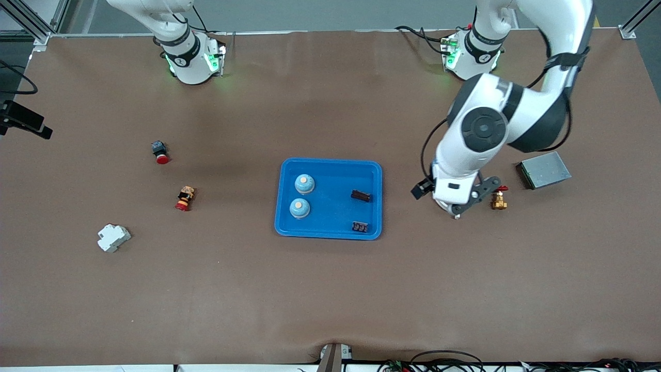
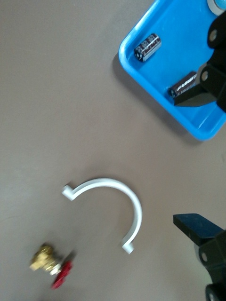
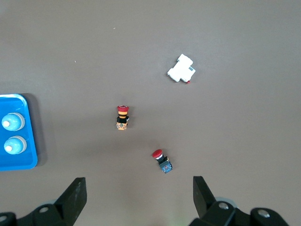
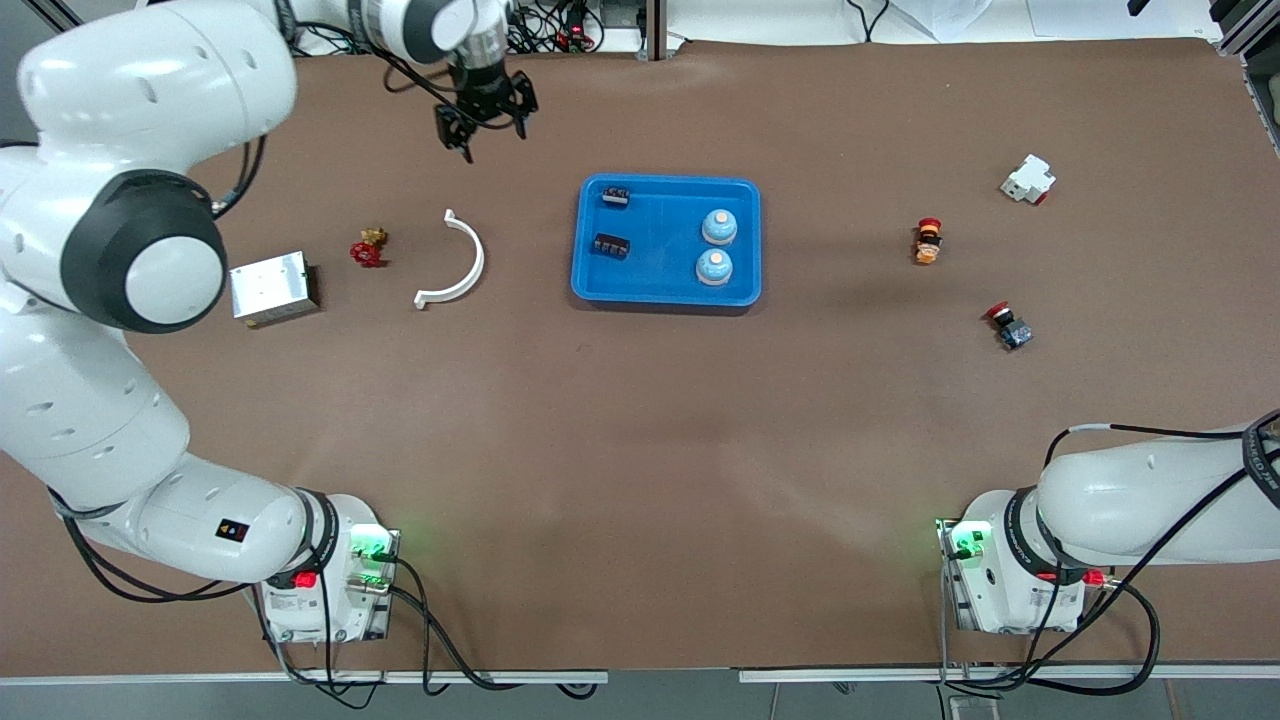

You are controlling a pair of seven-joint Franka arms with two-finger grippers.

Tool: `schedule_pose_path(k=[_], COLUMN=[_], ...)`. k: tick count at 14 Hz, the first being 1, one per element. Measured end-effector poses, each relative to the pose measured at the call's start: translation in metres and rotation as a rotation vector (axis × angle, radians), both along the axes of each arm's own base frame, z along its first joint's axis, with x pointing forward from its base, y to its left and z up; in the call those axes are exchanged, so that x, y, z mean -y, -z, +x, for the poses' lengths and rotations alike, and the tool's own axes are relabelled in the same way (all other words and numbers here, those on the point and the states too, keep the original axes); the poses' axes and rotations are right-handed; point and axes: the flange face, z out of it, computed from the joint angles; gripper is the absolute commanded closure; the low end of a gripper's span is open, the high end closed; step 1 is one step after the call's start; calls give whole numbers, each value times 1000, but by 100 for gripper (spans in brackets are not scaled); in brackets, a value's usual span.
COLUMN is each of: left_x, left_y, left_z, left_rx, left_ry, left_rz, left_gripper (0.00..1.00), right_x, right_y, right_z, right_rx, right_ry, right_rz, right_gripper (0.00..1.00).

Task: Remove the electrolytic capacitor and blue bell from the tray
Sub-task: 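Reach the left gripper over the blue tray toward a brown capacitor, then grasp the capacitor with the left gripper while the right gripper reaches the tray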

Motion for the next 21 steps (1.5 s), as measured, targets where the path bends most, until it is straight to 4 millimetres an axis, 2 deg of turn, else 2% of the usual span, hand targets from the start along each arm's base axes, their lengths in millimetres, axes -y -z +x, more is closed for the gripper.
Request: schedule_pose_path(k=[4,7,11,13,16,18,21], left_x=[47,69,101,115,123,125,131], left_y=[46,79,114,130,155,166,179], left_z=[-13,-18,-30,-36,-41,-44,-49], left_rx=[10,18,36,41,36,27,26], left_ry=[-171,-287,-374,-415,-497,-540,-590], left_rz=[3,-2,-28,-39,-38,-26,-28], left_gripper=[0,0,0,7,10,18,25], right_x=[-11,-43,-108,-143,-205,-248,-299], right_y=[0,-3,-9,-11,-12,-11,6], right_z=[-1,0,-8,-13,-26,-36,-41], right_rx=[-12,-19,-47,-55,-65,-54,-37], right_ry=[57,96,158,194,247,275,277], right_rz=[44,71,62,56,45,45,52], right_gripper=[0,0,0,0,0,0,0])
